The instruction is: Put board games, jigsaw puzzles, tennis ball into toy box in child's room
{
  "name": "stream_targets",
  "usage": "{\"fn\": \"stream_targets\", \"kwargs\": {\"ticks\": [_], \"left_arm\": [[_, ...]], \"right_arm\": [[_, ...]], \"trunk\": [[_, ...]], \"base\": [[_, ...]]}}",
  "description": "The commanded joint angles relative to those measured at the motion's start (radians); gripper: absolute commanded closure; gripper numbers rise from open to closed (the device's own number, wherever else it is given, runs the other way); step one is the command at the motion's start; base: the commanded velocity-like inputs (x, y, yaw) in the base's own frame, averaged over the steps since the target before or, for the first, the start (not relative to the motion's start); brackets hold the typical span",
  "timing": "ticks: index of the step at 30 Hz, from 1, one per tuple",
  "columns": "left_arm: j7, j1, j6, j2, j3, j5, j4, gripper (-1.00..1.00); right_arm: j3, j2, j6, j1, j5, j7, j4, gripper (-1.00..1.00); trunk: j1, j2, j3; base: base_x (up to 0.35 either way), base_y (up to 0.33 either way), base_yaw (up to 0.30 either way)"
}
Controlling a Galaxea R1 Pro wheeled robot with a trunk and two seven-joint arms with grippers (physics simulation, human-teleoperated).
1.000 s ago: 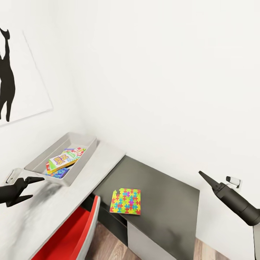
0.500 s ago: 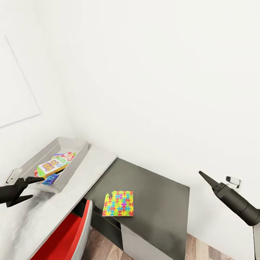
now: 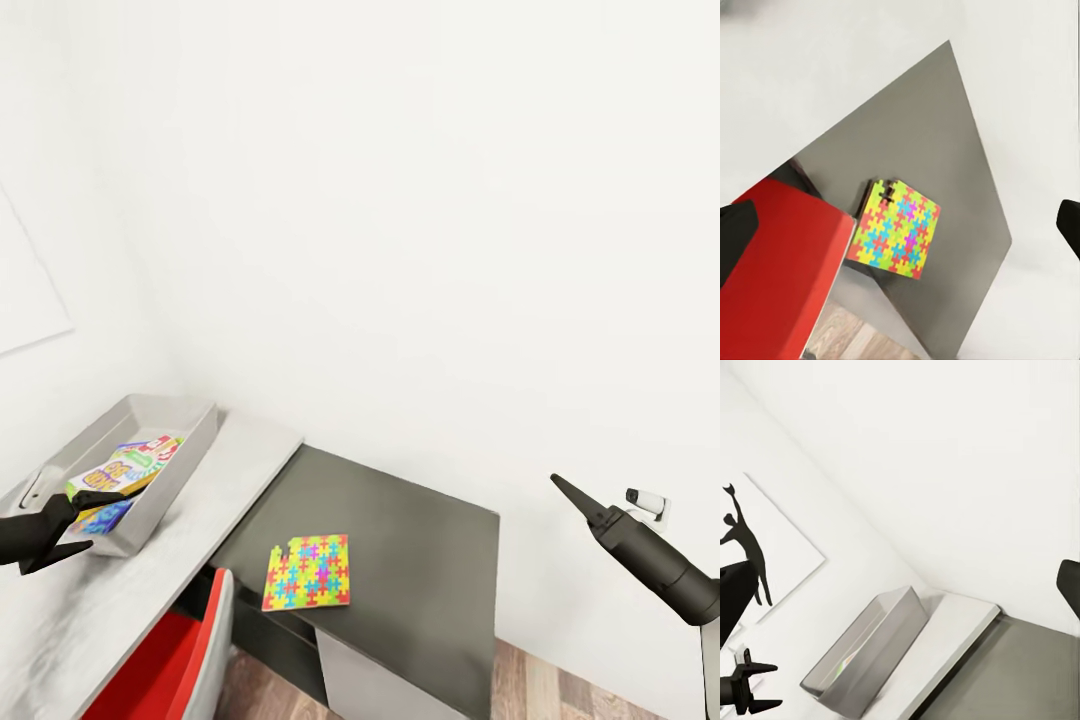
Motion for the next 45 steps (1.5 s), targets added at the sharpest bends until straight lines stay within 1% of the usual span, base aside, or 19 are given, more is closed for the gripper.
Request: {"fn": "stream_targets", "kwargs": {"ticks": [1,16,24,45], "left_arm": [[0.01,-0.001,0.002,0.0,0.001,0.01,-0.001,-1.0],[0.01,-0.001,0.002,0.0,-0.001,0.01,-0.001,-1.0],[0.01,-0.001,0.002,-0.001,-0.001,0.01,-0.001,-1.0],[0.01,-0.001,0.002,-0.001,-0.002,0.01,-0.001,-1.0]], "right_arm": [[0.0,0.0,0.007,-0.001,-0.003,0.001,0.0,-1.0],[0.0,0.0,0.007,-0.001,-0.003,0.0,-0.001,-1.0],[0.001,0.0,0.008,-0.001,-0.004,-0.001,-0.001,-1.0],[0.001,0.0,0.009,-0.001,-0.004,-0.002,-0.001,-1.0]], "trunk": [[0.001,-0.002,-0.001],[0.001,-0.002,0.019],[0.001,-0.002,0.021],[0.001,-0.002,0.021]], "base": [[0.0,0.0,-0.176],[0.0,0.0,-0.172],[0.0,0.0,-0.119],[0.0,0.0,-0.273]]}}
